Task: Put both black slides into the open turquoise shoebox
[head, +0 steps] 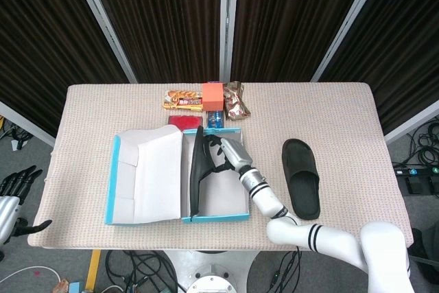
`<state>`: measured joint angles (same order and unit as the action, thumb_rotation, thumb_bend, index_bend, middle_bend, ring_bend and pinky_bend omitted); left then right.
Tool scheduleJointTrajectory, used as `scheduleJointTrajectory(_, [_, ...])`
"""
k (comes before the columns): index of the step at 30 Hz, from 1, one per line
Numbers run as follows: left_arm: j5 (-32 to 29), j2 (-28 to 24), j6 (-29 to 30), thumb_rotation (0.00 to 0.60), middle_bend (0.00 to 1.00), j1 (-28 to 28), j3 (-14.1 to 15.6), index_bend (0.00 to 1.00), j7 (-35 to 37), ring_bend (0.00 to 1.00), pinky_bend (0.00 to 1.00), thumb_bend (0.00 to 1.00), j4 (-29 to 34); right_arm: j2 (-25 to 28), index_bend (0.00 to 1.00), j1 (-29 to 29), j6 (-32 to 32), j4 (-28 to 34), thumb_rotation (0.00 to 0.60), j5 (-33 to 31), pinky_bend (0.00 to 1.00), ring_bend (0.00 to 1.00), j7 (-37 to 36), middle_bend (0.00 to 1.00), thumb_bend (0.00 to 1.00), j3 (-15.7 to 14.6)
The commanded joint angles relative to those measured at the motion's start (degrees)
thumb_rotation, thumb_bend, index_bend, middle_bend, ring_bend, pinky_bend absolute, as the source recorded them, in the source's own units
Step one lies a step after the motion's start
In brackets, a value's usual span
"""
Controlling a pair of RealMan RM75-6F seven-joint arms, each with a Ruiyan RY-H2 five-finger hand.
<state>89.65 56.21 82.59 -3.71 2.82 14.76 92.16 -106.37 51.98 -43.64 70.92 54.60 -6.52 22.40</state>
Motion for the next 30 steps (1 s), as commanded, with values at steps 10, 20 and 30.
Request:
scheduleJointTrajectory(10, [-0.3, 0.3, 0.0, 0.6, 0.02, 0.0, -0.3, 0.07, 1.5, 0.0, 0.0, 0.02, -0.9, 0.0, 0.44, 3.7, -1.0, -0.6, 0.6, -5.4, 0.42, 0.27, 11.9, 0.44, 0.23, -1.0])
scheduleJointTrajectory(20, [-0.5, 0.3, 0.1, 0.6, 0.02, 0.2, -0.4, 0.07, 3.2, 0.0, 0.0, 0.02, -1.7, 1.0, 0.44, 7.4, -0.2, 1.3, 0.6, -15.7, 0.42, 0.27, 23.1, 0.44, 0.23, -1.8])
scheduleJointTrajectory(30, [-0.3, 0.2, -0.1, 0.6, 0.02, 0.0, -0.4, 0.07, 3.5, 0.0, 0.0, 0.02, -1.7, 3.3, 0.44, 9.4, -0.5, 5.3, 0.6, -26.4, 0.42, 0.27, 27.8, 0.44, 0.23, -2.6])
